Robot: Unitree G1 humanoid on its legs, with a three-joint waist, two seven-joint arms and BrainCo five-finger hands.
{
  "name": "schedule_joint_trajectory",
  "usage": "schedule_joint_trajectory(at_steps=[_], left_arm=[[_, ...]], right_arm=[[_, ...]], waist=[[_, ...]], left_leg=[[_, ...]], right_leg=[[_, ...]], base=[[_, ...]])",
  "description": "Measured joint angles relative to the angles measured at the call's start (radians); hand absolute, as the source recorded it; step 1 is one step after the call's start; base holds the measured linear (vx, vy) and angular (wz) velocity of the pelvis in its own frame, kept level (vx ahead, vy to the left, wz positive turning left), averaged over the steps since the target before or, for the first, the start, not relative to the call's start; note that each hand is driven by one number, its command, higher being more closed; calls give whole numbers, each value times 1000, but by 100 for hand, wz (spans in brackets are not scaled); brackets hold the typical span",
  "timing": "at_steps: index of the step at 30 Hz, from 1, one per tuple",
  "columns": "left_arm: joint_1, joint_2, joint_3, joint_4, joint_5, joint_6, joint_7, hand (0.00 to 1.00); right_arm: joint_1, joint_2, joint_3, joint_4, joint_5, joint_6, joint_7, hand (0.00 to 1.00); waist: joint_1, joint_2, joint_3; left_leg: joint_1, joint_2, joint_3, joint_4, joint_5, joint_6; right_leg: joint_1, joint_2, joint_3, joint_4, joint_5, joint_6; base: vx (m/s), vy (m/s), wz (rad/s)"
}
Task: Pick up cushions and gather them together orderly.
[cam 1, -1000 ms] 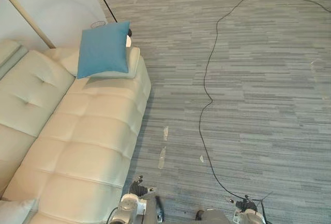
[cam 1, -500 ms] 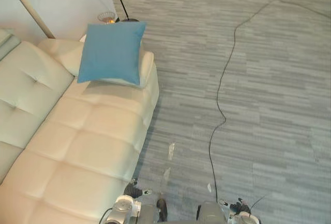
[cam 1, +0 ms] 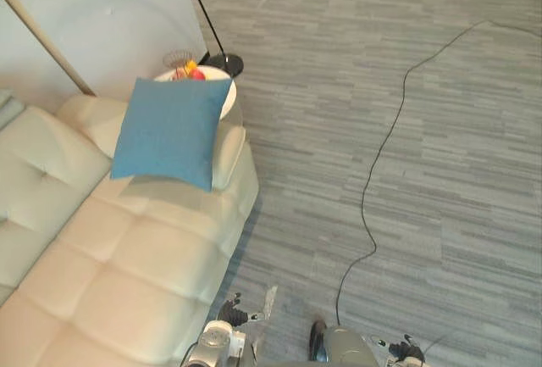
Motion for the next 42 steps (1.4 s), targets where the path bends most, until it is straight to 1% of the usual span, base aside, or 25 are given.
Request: schedule_joint_trajectory(at_steps=[2, 4, 5, 7, 8, 10, 11, 13, 14, 15, 17, 19, 21, 22, 23, 24, 27, 28, 30, 31, 33, 35, 38, 39, 42], left_arm=[[-9, -1, -1, -1, 0, 0, 1, 0], [-11, -6, -10, -1, 0, 0, 2, 0], [-9, -6, -15, -1, 0, -1, 3, 0], [-8, 4, -32, 0, -1, -1, 2, 0], [-6, 16, -31, 1, -1, -1, 2, 0], [-4, 20, -32, 2, -1, -1, 2, 0], [-8, 17, -33, 8, -1, 1, 3, 0], [-8, 24, -39, 22, -1, 1, 1, 0], [-3, 30, -44, 23, -1, 5, 1, 0], [1, 34, -46, 23, -1, 6, 2, 0], [3, 50, -48, 23, -2, 7, 5, 0], [-1, 49, -46, 22, -3, 7, 16, 0], [4, 48, -46, 21, -3, 6, 21, 0], [10, 55, -45, 22, -2, 6, 22, 0], [11, 43, -35, 30, -2, 7, 24, 0], [14, 36, -33, 30, -2, 6, 24, 0], [6, 15, -28, 33, -2, 2, 20, 0], [0, 12, -26, 29, -2, -1, 20, 0], [1, 6, 4, 20, -2, -3, 19, 0], [6, 5, 7, 20, -2, -2, 19, 0], [12, 6, 7, 14, -3, -2, 19, 0], [11, 7, 3, 15, -3, -2, 18, 0], [1, 12, -18, 20, -6, -1, 13, 0], [3, 24, -36, 20, -8, 0, 12, 0], [9, 44, -34, 19, -19, 0, 11, 0]], right_arm=[[-6, 15, -23, -1, 4, 1, -1, 0], [-1, 15, -27, 1, 3, 1, -3, 0], [4, 14, -27, 2, 4, 1, -4, 0], [4, 10, -22, 2, 1, 2, -4, 0], [3, 19, -12, 3, -7, 2, -3, 0], [13, 21, 4, 11, -14, 2, -1, 0], [7, 18, 10, 15, -17, 2, 3, 0], [0, 28, 5, 14, -17, 4, 10, 0], [4, 25, 5, 26, -18, 5, 15, 0], [4, 23, 5, 30, -18, 5, 16, 0], [-4, 12, 10, 25, -18, 3, 17, 0], [-8, -3, 11, -8, -18, 1, 17, 0], [-11, -12, 20, -10, -18, 0, 17, 0], [-6, -6, 28, -7, -18, 1, 17, 0], [-5, -14, 28, 0, -18, 2, 18, 0], [-7, -15, 29, -1, -18, 2, 18, 0], [-12, -21, 27, -1, -18, 3, 19, 0], [-9, -21, 24, -1, -18, 3, 20, 0], [-1, -12, 16, -1, -16, 2, 23, 0], [3, -8, 11, 2, -16, 1, 24, 0], [6, 0, 9, 2, -15, 0, 25, 0], [-1, -1, 9, -6, -13, -2, 27, 0], [8, 0, 2, -4, -13, 0, 28, 0], [8, 5, 1, -5, -12, 0, 30, 0], [0, 8, 3, -5, -13, 0, 34, 0]], waist=[[6, -5, 3], [7, 4, 1], [7, 10, 1], [13, 5, 1], [13, -26, -11], [14, -55, -32], [14, -50, -38], [14, -56, -35], [12, -61, -32], [10, -57, -32], [6, -40, -38], [5, -5, -27], [1, 7, -26], [-1, -16, -28], [-1, -3, -22], [2, 6, -23], [-4, 4, -21], [-5, 4, -21], [-5, -8, -12], [-4, -14, -8], [0, -13, -11], [1, -18, -11], [-2, -17, -11], [-3, -10, -16], [16, -22, -21]], left_leg=[[-20, -46, 7, -270, 11, 9], [6, -85, 0, -630, 109, 2], [7, -84, 3, -680, 130, -1], [14, -93, 10, -683, 229, 34], [2, -139, 11, -615, 218, 83], [-7, -176, 25, -566, 152, 96], [7, -195, 30, -556, 113, 108], [59, -219, 25, -569, 105, 125], [129, -237, -5, -596, 93, 135], [153, -238, -19, -610, 92, 137], [215, -223, -58, -648, 92, 136], [253, -178, -98, -654, 92, 136], [270, -150, -105, -653, 90, 129], [286, -150, -107, -644, 65, 82], [296, -124, -129, -632, 26, 33], [293, -111, -131, -628, 26, 32], [298, -94, -159, -599, 45, 3], [281, -87, -174, -548, 47, -1], [212, -66, -186, -365, 73, -49], [177, -45, -160, -284, 92, -62], [150, 8, -29, -205, 106, -2], [150, 23, 89, -248, 109, 10], [175, 15, 289, -393, 108, 3], [190, -3, 316, -462, 108, 3], [212, -48, 282, -573, 106, 10]], right_leg=[[36, -17, 19, -39, -1, 10], [80, -26, 22, -98, -7, 45], [95, -23, 21, -109, -15, 55], [139, -29, 40, -121, -55, 92], [156, -78, 51, -103, -101, 124], [152, -120, 66, -47, -124, 148], [72, -145, 115, 132, -118, 152], [-34, -173, 161, 405, -81, 190], [-73, -186, 145, 552, -114, 188], [-84, -184, 128, 573, -130, 179], [-128, -162, 51, 545, -168, 146], [-191, -111, 22, 402, -178, 127], [-225, -79, 72, 220, -109, 141], [-226, -74, 142, 50, 29, 142], [-225, -55, 143, 84, 113, 105], [-231, -44, 146, 91, 111, 104], [-223, -48, 112, 185, 3, 75], [-201, -51, 88, 196, -20, 64], [-133, -61, 33, 178, -50, 44], [-98, -62, 6, 159, -54, 39], [-39, -64, -49, 125, -59, 31], [-28, -93, -93, 110, -59, 30], [-26, -135, -164, 110, -56, 49], [-16, -135, -173, 80, -40, 72], [-7, -128, -180, 42, -15, 87]], base=[[263, 72, -25], [276, 125, -7], [390, 228, -3], [400, 258, -4], [423, 249, -2], [522, 243, -7], [487, 221, -5], [465, 180, 30], [484, 95, 53], [473, 21, 61], [433, -37, 48], [433, -147, 61], [348, -177, 61], [381, -256, 60], [381, -256, 52], [338, -261, 28], [246, -265, 39], [230, -322, 82], [153, -257, 73], [77, -173, 62], [79, -117, 66], [48, -26, 72], [17, 69, 114], [9, 106, 113], [1, 138, 50]])
